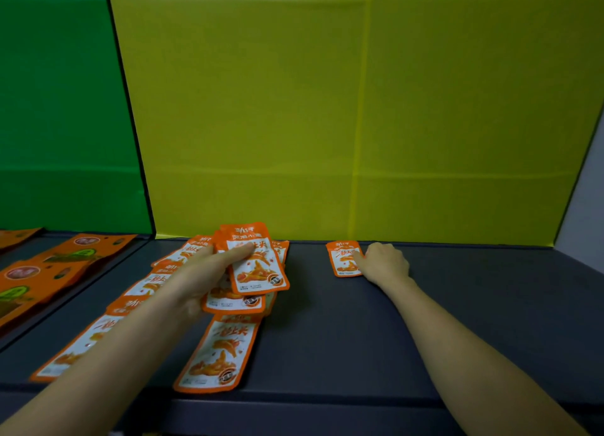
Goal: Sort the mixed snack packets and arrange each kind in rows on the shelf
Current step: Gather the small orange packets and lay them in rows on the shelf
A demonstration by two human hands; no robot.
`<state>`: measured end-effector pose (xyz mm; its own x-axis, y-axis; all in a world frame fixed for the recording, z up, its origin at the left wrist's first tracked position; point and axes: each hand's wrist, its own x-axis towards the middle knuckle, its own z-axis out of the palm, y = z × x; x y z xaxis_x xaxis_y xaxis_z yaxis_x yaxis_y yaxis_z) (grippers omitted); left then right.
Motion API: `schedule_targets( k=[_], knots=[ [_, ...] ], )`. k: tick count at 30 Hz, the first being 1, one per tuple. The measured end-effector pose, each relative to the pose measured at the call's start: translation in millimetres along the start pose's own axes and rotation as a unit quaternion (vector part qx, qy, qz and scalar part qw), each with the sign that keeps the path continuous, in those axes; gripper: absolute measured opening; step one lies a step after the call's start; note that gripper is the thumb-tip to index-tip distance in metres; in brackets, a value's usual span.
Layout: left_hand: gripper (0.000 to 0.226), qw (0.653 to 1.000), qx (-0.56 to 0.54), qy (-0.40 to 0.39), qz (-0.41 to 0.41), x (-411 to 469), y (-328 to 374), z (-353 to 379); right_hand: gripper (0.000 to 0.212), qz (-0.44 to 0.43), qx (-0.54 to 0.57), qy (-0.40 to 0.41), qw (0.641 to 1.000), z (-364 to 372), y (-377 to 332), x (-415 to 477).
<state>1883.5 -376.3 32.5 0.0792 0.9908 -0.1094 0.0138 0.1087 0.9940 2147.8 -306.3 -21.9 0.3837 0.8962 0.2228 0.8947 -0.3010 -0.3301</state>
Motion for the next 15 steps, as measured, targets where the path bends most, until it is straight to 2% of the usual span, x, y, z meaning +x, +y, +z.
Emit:
schedule_targets(
  k=[5,7,10,12,13,15],
  knots=[
    [0.014,0.999,-0.009,-0.03,0.014,1.6,-5.3,8.4,0.052,-0.005,-0.031,0.017,0.999,-2.3,-3.0,-3.1],
    [0.016,0.999,-0.009,-0.039,0.015,2.3,-5.6,10.1,0.058,-0.005,-0.079,0.02,0.997,-6.9,-4.7,-7.7],
    [0.015,0.999,-0.002,-0.053,0.008,-1.9,-3.2,16.8,0.065,-0.045,-0.142,0.095,0.984,-24.4,-12.2,-20.8],
    [0.013,0.998,-0.005,-0.06,0.015,-3.7,-3.4,21.6,0.061,-0.12,-0.083,0.132,0.98,-32.8,-18.8,-31.3],
    [0.012,0.998,-0.007,-0.063,0.018,-2.9,-4.2,24.3,0.058,-0.153,-0.004,0.11,0.982,-35.9,-21.9,-37.9],
    [0.008,0.997,-0.005,-0.069,0.024,-1.9,-5.4,31.3,0.053,-0.175,0.185,-0.001,0.967,-41.0,-30.9,-56.3]
  ],
)
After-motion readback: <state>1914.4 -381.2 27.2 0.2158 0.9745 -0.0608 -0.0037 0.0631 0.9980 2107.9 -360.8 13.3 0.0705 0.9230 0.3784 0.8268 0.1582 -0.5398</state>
